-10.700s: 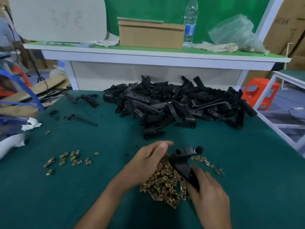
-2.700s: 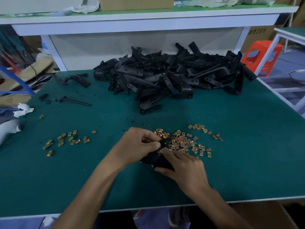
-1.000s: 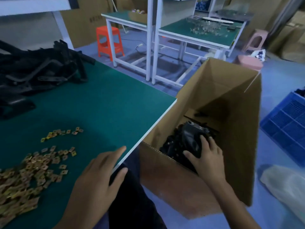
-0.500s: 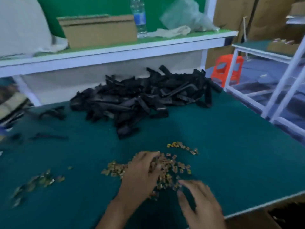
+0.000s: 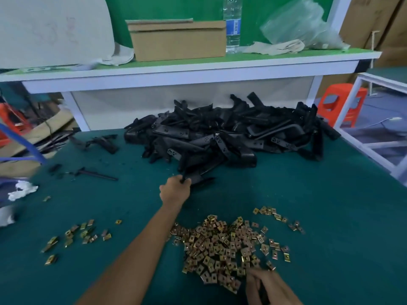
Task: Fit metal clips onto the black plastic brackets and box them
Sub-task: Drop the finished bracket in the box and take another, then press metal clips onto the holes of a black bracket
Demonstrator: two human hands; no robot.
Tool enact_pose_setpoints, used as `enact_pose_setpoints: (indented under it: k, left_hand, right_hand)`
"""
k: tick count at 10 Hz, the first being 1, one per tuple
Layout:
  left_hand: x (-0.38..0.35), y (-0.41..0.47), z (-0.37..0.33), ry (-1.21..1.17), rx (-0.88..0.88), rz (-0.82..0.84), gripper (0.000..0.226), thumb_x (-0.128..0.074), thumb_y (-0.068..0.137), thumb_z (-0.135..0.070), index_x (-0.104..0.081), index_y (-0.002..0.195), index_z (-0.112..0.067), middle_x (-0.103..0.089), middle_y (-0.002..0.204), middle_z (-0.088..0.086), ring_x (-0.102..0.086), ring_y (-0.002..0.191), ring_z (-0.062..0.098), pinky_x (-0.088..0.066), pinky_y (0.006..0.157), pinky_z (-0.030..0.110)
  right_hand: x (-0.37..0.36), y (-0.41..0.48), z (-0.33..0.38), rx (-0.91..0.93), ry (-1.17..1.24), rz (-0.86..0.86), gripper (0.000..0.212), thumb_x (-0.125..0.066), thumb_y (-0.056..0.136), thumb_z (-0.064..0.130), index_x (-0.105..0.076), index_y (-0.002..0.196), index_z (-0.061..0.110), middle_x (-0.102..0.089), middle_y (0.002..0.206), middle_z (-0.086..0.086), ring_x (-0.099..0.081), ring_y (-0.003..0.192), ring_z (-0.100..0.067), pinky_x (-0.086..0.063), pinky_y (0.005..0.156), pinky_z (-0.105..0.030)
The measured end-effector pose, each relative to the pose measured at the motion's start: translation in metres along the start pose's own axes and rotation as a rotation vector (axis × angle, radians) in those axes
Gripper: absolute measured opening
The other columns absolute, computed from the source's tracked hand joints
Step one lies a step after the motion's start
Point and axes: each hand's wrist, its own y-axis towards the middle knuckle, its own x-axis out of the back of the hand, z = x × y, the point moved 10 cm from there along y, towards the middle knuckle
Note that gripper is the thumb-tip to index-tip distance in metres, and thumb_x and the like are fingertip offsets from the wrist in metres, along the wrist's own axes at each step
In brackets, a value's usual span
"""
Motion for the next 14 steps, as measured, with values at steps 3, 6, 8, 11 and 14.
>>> enact_pose_setpoints:
  k: [3,6,8,11,14]
  left_hand:
    - [0.036,-0.027,0.011,-0.664,-0.034,0.0,0.011,-0.061,0.101,-0.018,-0.065,0.101,-0.007,-0.066,0.084,0.006,-0.062,0.06,0.01,-0.053,0.058,0.025]
    - [0.085,-0.131,-0.007,-0.964,-0.125,0.169,0.026,-0.048,0.105,-0.009,-0.072,0.113,-0.017,-0.071,0.091,0.01,-0.059,0.064,0.016,-0.046,0.062,0.029]
    - [0.015,-0.255,0.008,-0.928,-0.09,0.627,0.029,-0.051,0.101,-0.013,-0.079,0.106,-0.013,-0.073,0.09,0.011,-0.056,0.066,0.014,-0.047,0.058,0.022]
    - [0.004,-0.207,0.011,-0.388,-0.322,0.351,0.044,-0.04,0.1,-0.061,-0.074,0.096,-0.032,-0.071,0.078,-0.008,-0.062,0.07,0.004,-0.05,0.068,0.025]
    - [-0.073,-0.153,-0.077,0.488,-0.779,0.118,0.04,-0.041,0.107,-0.035,-0.061,0.136,-0.016,-0.06,0.126,0.012,-0.048,0.119,0.03,-0.042,0.104,0.043]
  right_hand:
    - [0.007,-0.007,0.002,0.121,-0.016,-0.122,0.02,-0.085,0.073,0.011,-0.078,0.083,0.025,-0.064,0.07,0.015,-0.062,0.061,-0.002,-0.049,0.063,-0.017]
    - [0.018,-0.013,-0.002,0.036,0.136,-0.161,0.041,-0.082,0.08,0.023,-0.066,0.116,0.035,-0.062,0.093,0.019,-0.059,0.076,-0.004,-0.048,0.063,-0.019]
    - [0.033,-0.015,0.0,0.07,0.029,-0.328,0.082,-0.08,0.078,0.054,-0.046,0.143,0.017,-0.047,0.147,-0.013,-0.041,0.134,-0.033,-0.029,0.11,-0.041]
    - [0.021,-0.018,0.009,0.26,-0.104,-0.265,0.044,-0.061,0.081,0.044,-0.069,0.108,0.01,-0.065,0.092,-0.002,-0.05,0.082,-0.021,-0.033,0.073,-0.037]
    - [0.016,-0.016,0.005,0.229,-0.113,-0.255,0.053,-0.063,0.081,0.048,-0.074,0.112,0.007,-0.066,0.088,-0.004,-0.049,0.079,-0.022,-0.033,0.071,-0.035]
